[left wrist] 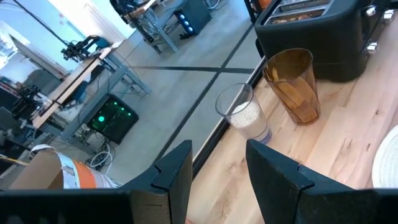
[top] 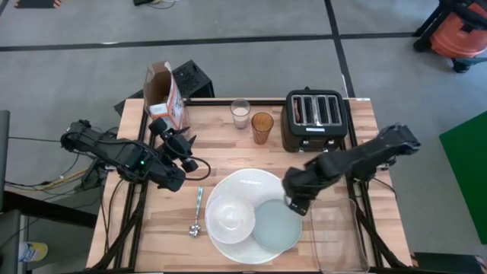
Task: Arrange a breakfast setting
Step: Put the apple on the blue plate
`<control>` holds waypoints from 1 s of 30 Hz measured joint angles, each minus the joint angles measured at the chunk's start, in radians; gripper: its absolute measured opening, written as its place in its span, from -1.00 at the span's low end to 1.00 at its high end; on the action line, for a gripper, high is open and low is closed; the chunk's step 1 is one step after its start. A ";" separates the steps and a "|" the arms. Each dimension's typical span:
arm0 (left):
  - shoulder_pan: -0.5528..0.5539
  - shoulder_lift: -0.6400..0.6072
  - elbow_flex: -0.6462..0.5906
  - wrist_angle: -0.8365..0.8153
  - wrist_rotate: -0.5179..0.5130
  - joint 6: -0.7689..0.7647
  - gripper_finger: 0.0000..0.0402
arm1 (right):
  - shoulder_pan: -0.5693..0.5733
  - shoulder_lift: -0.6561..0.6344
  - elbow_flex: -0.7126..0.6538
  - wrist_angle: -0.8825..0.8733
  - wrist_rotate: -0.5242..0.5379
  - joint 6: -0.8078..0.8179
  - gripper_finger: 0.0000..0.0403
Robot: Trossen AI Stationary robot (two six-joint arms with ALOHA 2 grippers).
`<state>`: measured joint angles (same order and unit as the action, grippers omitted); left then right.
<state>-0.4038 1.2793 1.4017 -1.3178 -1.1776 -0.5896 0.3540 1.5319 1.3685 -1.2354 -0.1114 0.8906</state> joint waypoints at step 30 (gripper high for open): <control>0.012 0.000 0.000 0.000 0.074 -0.008 -0.31 | -0.005 0.258 -0.018 0.193 -0.175 -0.287 0.59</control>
<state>-0.3917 1.2793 1.4017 -1.3180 -1.1036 -0.5980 0.3491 1.7898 1.3501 -1.0427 -0.2863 0.6037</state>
